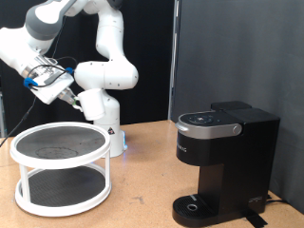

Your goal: Make a cup of coffee with the keurig machine

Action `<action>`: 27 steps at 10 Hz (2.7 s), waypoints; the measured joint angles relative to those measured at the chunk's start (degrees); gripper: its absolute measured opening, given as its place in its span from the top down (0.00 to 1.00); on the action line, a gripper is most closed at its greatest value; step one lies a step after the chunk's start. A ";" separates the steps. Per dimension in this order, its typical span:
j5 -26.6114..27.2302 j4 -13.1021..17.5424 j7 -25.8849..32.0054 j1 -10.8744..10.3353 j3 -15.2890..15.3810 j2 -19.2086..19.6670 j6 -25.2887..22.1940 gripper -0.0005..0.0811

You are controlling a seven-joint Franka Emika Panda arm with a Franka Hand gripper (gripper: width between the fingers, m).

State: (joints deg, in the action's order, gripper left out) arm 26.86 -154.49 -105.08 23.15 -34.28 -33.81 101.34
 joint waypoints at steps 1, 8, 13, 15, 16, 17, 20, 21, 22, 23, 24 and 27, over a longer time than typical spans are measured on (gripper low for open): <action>2.51 -0.52 -0.93 -1.19 1.44 0.51 2.77 0.99; 15.75 -0.59 -2.72 -10.38 10.26 6.39 20.57 0.99; 17.37 -1.24 -11.14 -10.42 13.30 6.49 24.28 0.99; 17.62 -1.12 -15.29 -11.36 16.79 7.26 27.20 0.99; 17.64 -1.03 -16.17 -12.03 18.25 7.83 28.20 0.99; 17.67 -0.98 -16.51 -12.62 19.37 8.48 29.05 0.99; 18.45 -1.00 -16.53 -13.38 20.56 9.41 29.81 0.99; 18.12 -1.00 -16.53 -13.34 20.48 9.53 28.96 0.99; 15.93 -0.95 -18.27 -13.15 20.59 10.10 27.89 0.99; 13.18 -0.75 -21.27 -13.09 21.02 11.32 27.61 0.99; 11.91 -0.47 -23.61 -13.11 21.76 13.14 28.56 0.99; 12.73 1.63 -25.09 -13.63 23.39 19.84 32.87 0.99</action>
State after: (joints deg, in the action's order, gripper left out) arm 39.59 -152.86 -130.17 9.52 -10.89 -13.97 134.21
